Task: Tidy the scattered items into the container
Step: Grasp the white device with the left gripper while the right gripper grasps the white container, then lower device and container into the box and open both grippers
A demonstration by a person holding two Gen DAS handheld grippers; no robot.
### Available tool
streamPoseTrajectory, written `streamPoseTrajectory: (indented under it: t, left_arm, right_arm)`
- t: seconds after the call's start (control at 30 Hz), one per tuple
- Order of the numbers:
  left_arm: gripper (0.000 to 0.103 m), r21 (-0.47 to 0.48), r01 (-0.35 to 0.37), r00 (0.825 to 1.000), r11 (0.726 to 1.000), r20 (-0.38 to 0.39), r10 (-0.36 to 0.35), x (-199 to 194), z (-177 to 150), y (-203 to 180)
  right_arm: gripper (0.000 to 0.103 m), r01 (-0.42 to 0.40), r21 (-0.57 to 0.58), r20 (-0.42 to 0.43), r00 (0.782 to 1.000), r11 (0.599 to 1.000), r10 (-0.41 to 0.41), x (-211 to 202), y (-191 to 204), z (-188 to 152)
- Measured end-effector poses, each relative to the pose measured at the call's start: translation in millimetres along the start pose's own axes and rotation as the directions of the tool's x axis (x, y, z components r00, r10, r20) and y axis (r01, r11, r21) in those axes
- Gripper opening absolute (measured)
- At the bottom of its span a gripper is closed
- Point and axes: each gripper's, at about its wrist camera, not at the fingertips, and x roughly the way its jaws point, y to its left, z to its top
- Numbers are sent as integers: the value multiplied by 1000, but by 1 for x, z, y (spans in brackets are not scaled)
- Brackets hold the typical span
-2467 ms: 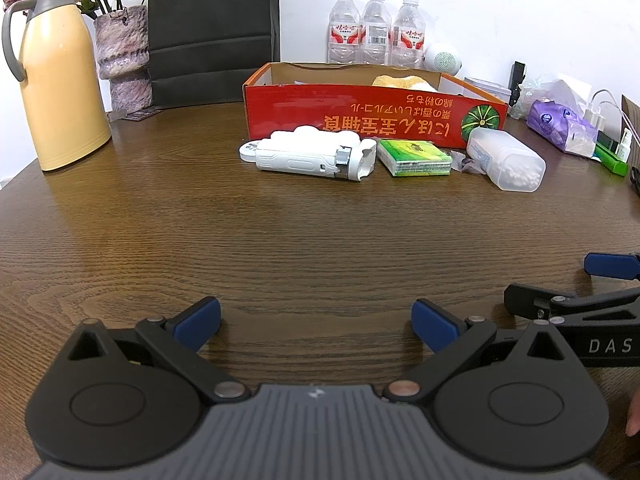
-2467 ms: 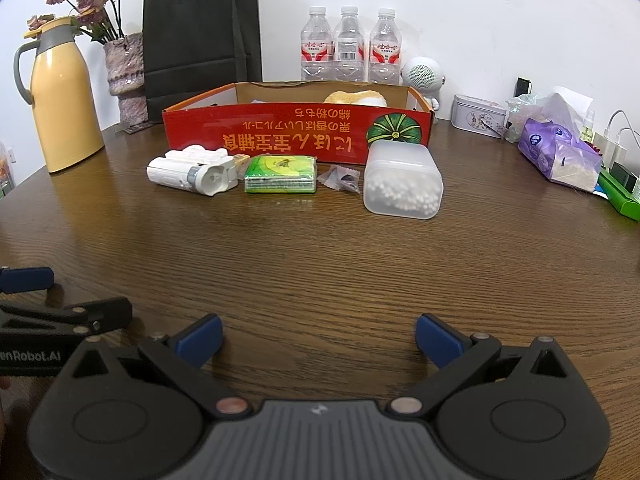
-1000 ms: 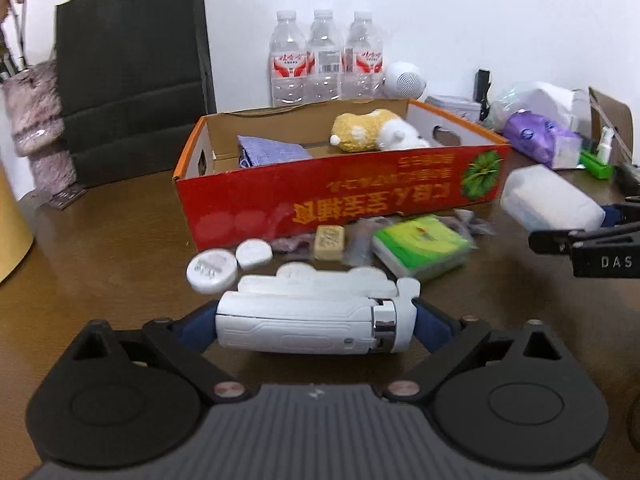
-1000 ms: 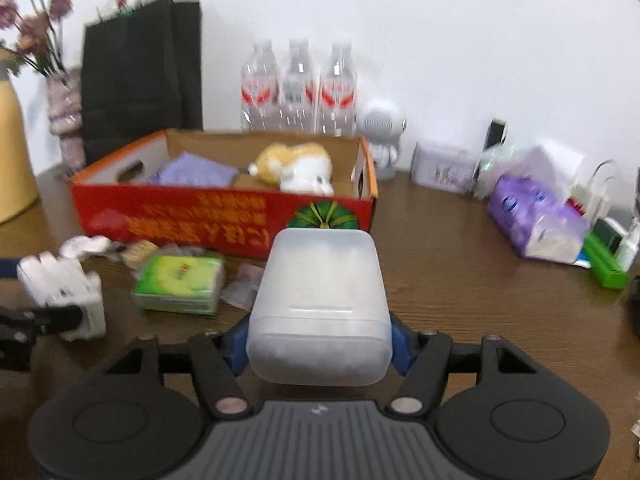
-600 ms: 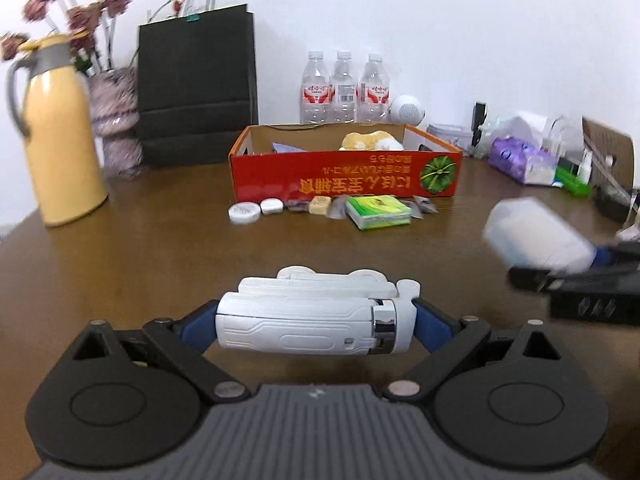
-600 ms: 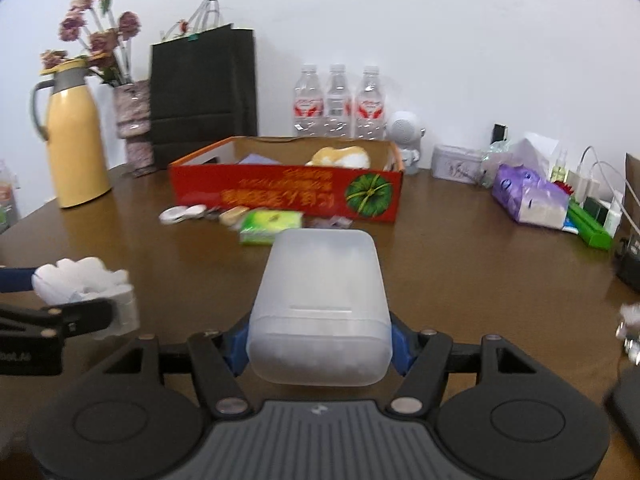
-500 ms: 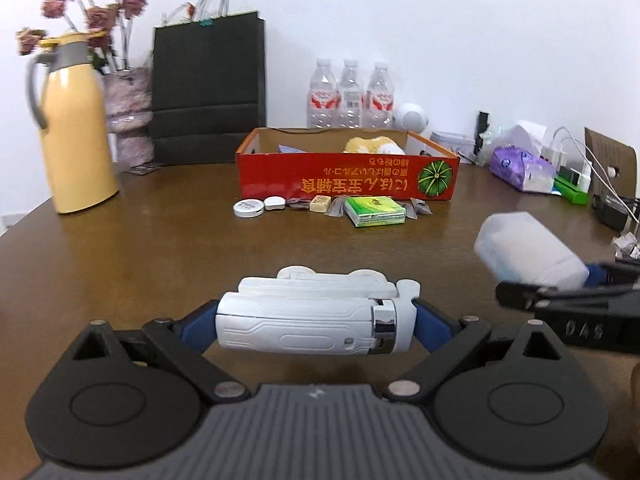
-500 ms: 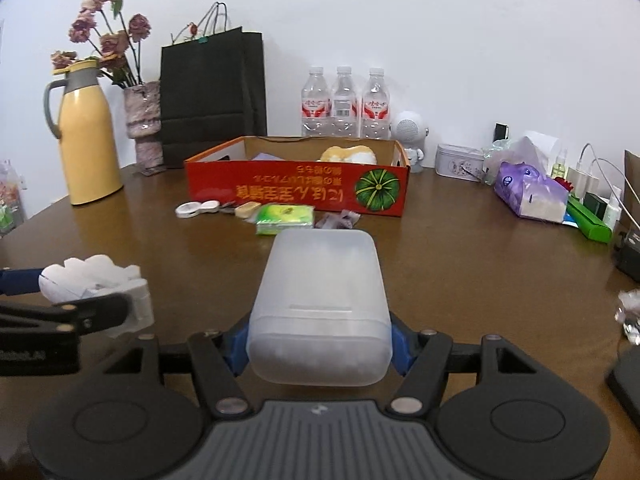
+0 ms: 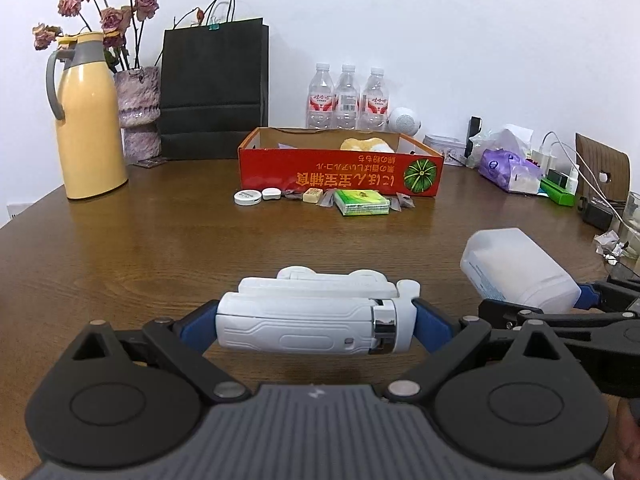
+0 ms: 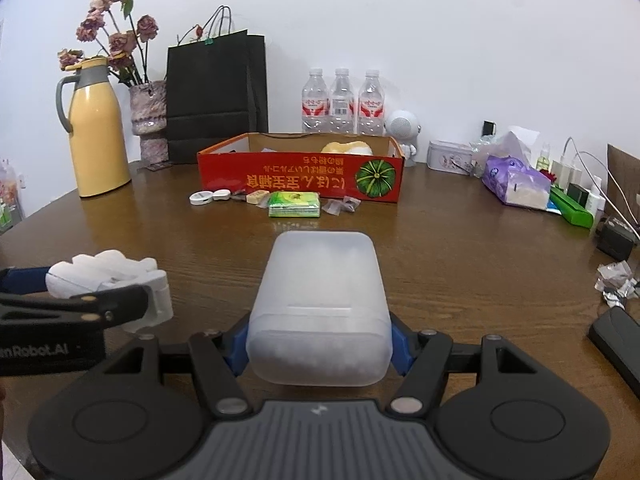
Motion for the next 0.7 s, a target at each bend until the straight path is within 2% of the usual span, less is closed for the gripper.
streamPoseTrajectory:
  t: [0.2, 0.33, 0.43, 0.57, 0.63, 0.7]
  left_arm:
    - [99, -14, -1, 1000, 1000, -1, 1, 0, 2, 5]
    - [99, -39, 43, 999, 998, 29, -42, 7, 31, 14]
    - [99, -47, 85, 993, 995, 91, -80, 15, 70, 25]
    - [99, 13, 99, 982, 995, 162, -100, 45, 136, 33]
    - [99, 12, 122, 981, 992, 149, -122, 70, 171, 37]
    - [99, 12, 149, 983, 989, 110, -149, 104, 206, 39]
  right_arm:
    - [65, -6, 1, -14, 1000, 1000, 6, 3, -1, -1]
    - [64, -88, 54, -52, 995, 995, 90, 12, -13, 20]
    - [64, -99, 60, -20, 995, 993, 101, 20, -24, 54]
    - [64, -87, 41, 80, 993, 995, 84, 39, -41, 121]
    - [64, -69, 36, 85, 994, 997, 66, 62, -51, 160]
    - [64, -89, 45, 42, 995, 995, 87, 97, -63, 200]
